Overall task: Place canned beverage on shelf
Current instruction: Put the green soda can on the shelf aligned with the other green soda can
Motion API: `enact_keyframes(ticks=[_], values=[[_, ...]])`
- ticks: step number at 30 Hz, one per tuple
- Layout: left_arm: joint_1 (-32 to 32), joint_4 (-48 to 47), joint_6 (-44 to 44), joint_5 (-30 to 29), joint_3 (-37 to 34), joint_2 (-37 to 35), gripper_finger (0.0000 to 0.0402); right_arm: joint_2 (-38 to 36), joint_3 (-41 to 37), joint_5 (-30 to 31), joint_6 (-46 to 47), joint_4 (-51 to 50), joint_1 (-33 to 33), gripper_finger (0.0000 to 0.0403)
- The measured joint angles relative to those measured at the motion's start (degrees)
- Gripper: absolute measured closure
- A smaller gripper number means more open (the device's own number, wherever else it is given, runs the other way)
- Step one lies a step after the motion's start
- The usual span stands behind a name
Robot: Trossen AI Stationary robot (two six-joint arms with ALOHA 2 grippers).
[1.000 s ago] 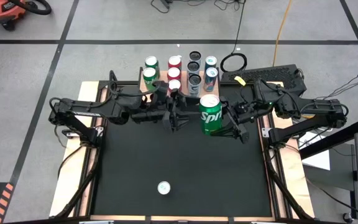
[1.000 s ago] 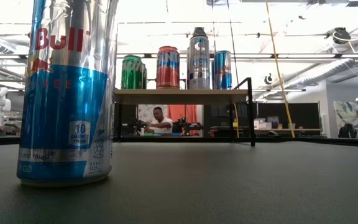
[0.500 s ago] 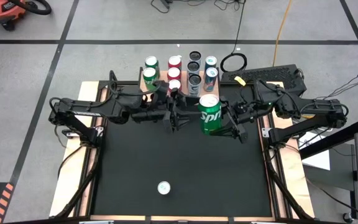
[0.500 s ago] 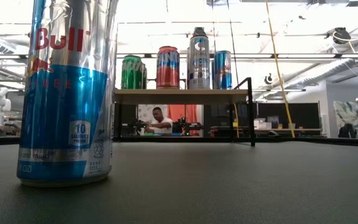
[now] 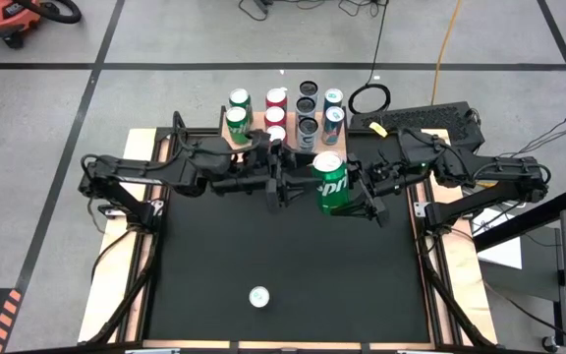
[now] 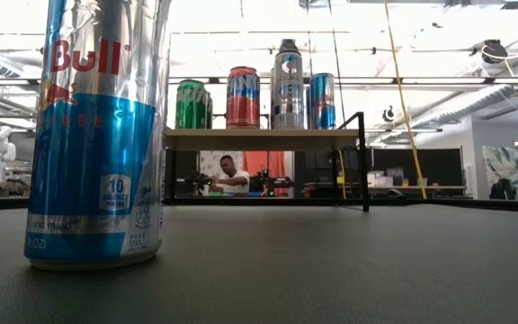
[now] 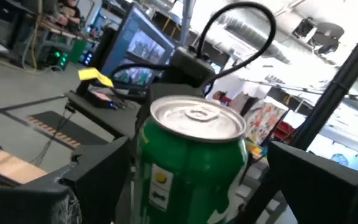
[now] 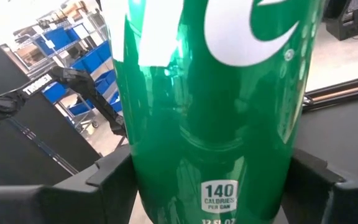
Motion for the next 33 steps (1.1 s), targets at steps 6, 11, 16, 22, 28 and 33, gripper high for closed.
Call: enact_keyframes(ticks=[6,11,16,22,28,33], values=[[0.1,-0.2,-0.3,1.1,0.0,0.9,0.0021,0.0,0.0,0.0,0.0,-0.9,0.0,0.0121],[0.7,0.0,-0.5,2.4,0.0,1.6,0.0021,0.1,0.0,1.0,0.0,-2.2,0.0,0.0121],[1.6,-0.3,-1.9,4.5,0.0,1.7,0.0022,0.1,0.0,1.5,0.0,-2.6,-0.1,0.0121],[2.1,-0.3,-1.9,6.9,0.0,1.7,0.0022,0.1,0.0,1.5,0.0,-2.5,-0.1,0.0121],[2.0,0.1,-1.9,7.3,0.0,2.3,0.0023,0.2,0.0,1.5,0.0,-2.5,-0.1,0.012],[2.3,0.3,-3.4,7.3,0.0,3.4,0.0023,0.8,0.0,1.8,0.0,-2.4,-0.1,0.012]])
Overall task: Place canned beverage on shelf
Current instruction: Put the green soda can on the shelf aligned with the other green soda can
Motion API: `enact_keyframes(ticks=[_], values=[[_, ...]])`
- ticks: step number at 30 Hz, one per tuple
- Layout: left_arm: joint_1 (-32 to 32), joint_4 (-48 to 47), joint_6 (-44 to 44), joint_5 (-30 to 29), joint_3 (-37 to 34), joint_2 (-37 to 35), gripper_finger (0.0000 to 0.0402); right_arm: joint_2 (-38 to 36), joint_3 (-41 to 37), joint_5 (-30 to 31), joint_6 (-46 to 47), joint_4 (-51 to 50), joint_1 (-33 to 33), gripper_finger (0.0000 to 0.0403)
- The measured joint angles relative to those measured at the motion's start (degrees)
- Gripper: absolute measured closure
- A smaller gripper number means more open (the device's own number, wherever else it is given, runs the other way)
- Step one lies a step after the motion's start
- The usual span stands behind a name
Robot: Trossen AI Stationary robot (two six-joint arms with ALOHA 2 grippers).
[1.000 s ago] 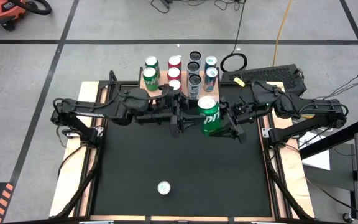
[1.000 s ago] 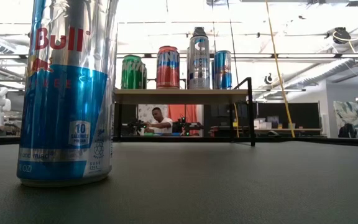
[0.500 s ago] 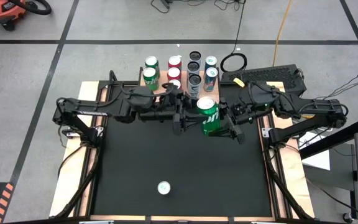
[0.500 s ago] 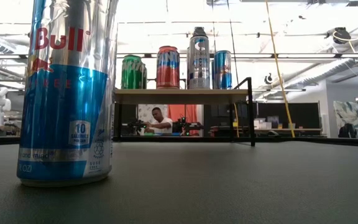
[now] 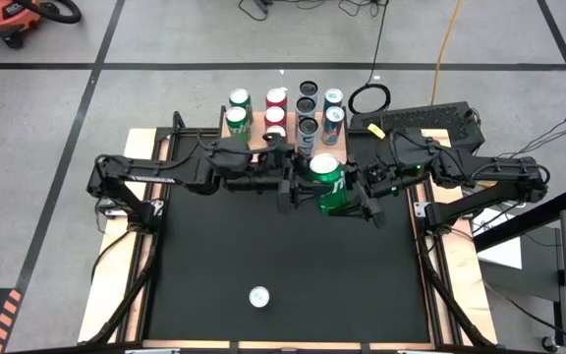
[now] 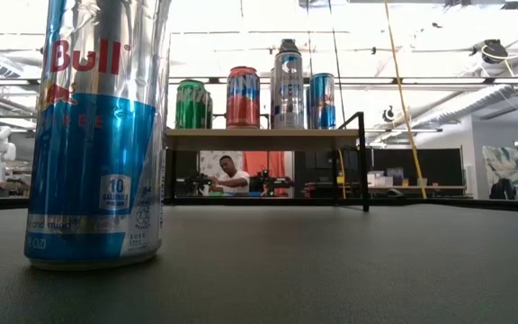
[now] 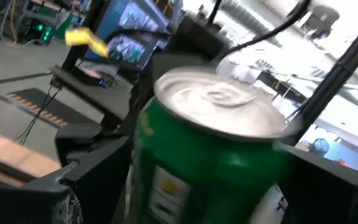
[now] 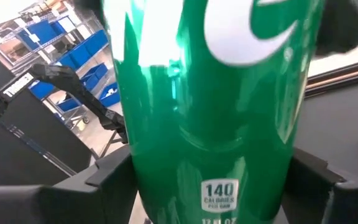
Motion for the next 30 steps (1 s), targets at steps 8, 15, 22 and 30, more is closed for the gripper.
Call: enact_keyframes(ticks=[8,15,22,30], values=[[0.1,0.7,0.0,-1.8,-0.1,0.2,0.0023,0.8,0.0,0.1,1.3,0.0,0.0,0.012],[0.1,0.9,0.0,-1.7,-0.1,0.2,0.0023,0.8,0.0,0.7,1.3,-0.1,0.0,0.012],[0.1,0.9,-1.5,-1.2,-0.1,0.2,0.0028,0.8,0.0,0.8,1.4,-0.1,0.0,0.012],[0.2,0.8,-2.6,-0.4,-0.1,0.2,0.0075,0.8,0.0,0.6,1.8,0.0,0.0,0.0119]])
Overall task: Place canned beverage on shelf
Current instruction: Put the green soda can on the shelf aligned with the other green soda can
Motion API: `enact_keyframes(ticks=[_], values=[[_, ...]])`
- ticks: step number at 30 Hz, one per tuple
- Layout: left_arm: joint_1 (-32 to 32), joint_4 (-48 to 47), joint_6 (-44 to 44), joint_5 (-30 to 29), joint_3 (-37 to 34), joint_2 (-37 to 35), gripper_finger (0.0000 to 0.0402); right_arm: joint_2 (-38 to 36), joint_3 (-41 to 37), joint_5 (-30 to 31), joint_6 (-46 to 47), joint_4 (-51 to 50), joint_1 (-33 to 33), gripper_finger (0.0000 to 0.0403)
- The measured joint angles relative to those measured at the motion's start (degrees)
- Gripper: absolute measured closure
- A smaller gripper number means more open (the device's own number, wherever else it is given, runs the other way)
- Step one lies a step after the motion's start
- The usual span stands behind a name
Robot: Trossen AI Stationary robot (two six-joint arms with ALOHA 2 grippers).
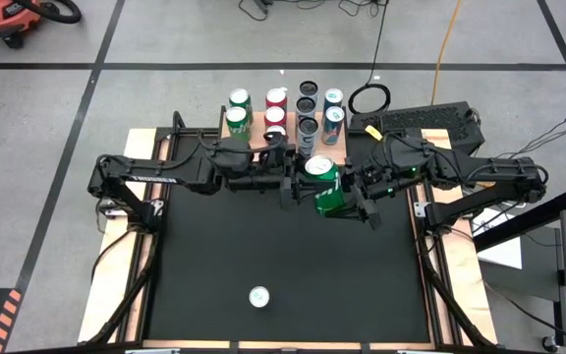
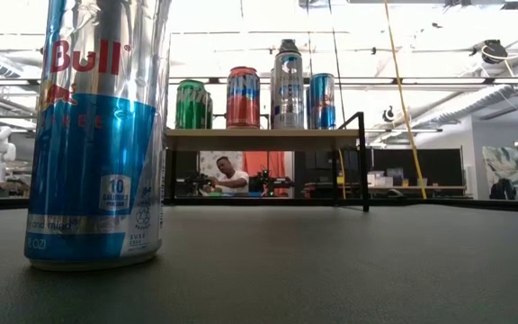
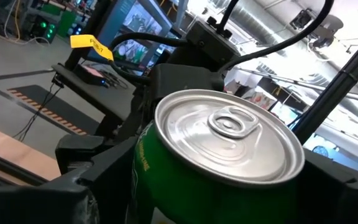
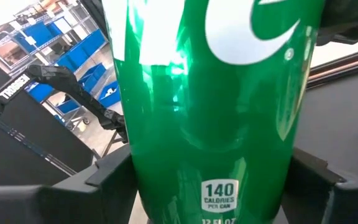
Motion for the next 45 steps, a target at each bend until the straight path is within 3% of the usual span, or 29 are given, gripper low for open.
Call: enact_keyframes(ticks=[9,21,45], values=[[0.0,-0.1,0.1,0.8,0.0,0.0,0.0089,0.0,0.0,0.0,1.1,0.0,0.0,0.0114],[0.3,-2.2,4.1,5.5,0.0,-2.4,0.0087,-2.0,0.1,-1.5,4.8,-2.7,0.0,0.0038],[2.8,-11.7,4.6,11.3,0.1,-6.5,0.0102,-2.8,0.0,-2.7,5.2,-8.4,0.0,0.0035]])
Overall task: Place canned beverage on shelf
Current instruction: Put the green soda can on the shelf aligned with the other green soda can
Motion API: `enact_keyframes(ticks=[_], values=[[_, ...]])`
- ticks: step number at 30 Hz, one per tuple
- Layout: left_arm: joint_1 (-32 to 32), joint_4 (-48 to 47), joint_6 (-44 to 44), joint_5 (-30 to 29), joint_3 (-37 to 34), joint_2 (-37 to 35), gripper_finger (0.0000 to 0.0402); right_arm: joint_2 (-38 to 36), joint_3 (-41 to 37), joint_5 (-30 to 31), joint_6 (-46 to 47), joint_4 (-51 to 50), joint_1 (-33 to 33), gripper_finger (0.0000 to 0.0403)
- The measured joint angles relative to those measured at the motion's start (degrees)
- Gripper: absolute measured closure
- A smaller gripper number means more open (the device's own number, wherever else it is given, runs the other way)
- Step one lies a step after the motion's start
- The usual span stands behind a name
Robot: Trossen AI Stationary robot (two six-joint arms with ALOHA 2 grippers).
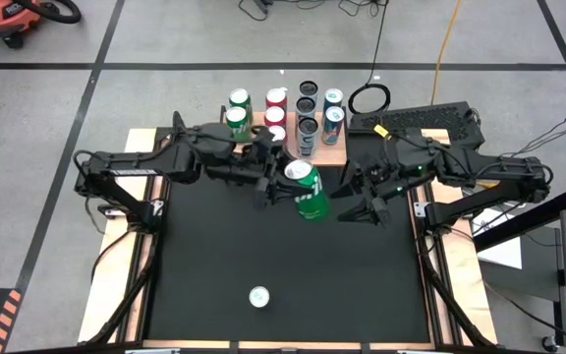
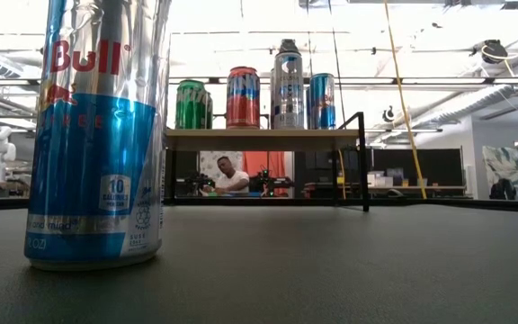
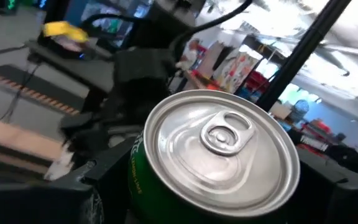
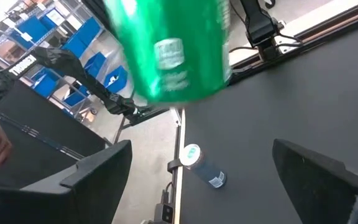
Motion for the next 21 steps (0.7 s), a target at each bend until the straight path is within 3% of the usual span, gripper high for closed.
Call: enact_keyframes(ticks=[8,21], values=[[2.4,-3.4,1.9,0.2,0.0,-2.6,0.0098,-0.6,0.0,0.0,-0.2,-0.2,0.0,0.0035],[12.2,-20.3,10.9,1.1,0.0,-13.5,0.0097,-2.7,0.0,-0.2,-1.0,-2.4,0.0,0.0035]])
